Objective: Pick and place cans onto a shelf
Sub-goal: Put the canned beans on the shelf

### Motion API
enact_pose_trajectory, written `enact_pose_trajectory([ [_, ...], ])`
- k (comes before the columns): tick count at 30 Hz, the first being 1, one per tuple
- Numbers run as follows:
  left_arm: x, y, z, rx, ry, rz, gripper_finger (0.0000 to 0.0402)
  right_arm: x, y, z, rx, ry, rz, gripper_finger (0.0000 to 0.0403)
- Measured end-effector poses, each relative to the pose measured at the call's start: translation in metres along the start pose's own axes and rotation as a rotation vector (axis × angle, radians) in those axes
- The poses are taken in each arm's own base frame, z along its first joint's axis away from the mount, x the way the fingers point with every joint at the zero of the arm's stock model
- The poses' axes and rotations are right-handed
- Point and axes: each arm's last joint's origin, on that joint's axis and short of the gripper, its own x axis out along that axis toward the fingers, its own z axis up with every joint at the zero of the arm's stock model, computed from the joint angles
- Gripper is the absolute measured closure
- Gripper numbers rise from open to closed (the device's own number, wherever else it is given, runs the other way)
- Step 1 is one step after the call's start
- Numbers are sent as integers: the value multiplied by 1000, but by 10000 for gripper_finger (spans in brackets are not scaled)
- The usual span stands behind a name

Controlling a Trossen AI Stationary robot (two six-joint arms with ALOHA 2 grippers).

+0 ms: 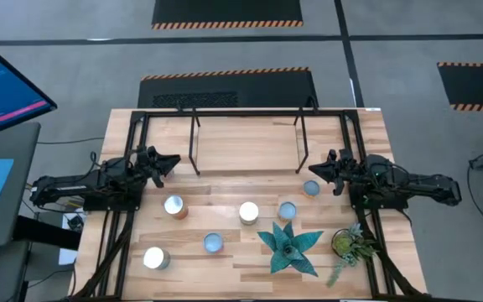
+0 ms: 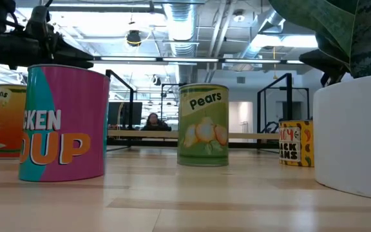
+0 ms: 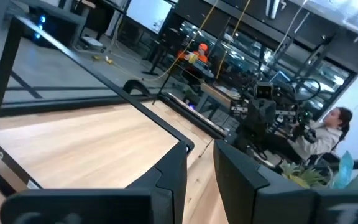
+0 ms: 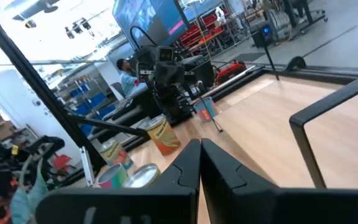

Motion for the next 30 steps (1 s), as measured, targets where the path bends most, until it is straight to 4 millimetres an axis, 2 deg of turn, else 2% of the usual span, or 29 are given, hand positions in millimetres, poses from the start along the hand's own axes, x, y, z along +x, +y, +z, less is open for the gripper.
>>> enact_pose_trajectory([
  [3, 0, 1, 1, -36, -32, 42, 332, 0, 0, 0, 8, -3, -6, 365],
  [9, 0, 3, 5, -99, -114, 120, 332, 0, -1, 1, 237, -26, -29, 365],
  [12, -1, 0, 9, -161, -164, 96, 332, 0, 0, 5, 310, -87, -47, 365],
  [14, -2, -4, 16, -198, -227, 45, 332, -1, 4, 13, 318, -177, 2, 365],
  [18, -6, -15, 36, -234, -406, -94, 332, -10, 18, 39, 209, -450, 159, 365],
  [20, -10, -21, 47, -197, -505, -167, 332, -17, 25, 51, 99, -576, 211, 365],
  [23, -11, -32, 65, -88, -579, -175, 332, -25, 36, 65, -95, -662, 229, 365],
  [26, -6, -48, 88, 66, -489, -126, 333, -27, 41, 73, -190, -671, 205, 365],
  [30, -2, -71, 126, 263, -199, 68, 342, -28, 44, 78, -197, -641, 194, 365],
])
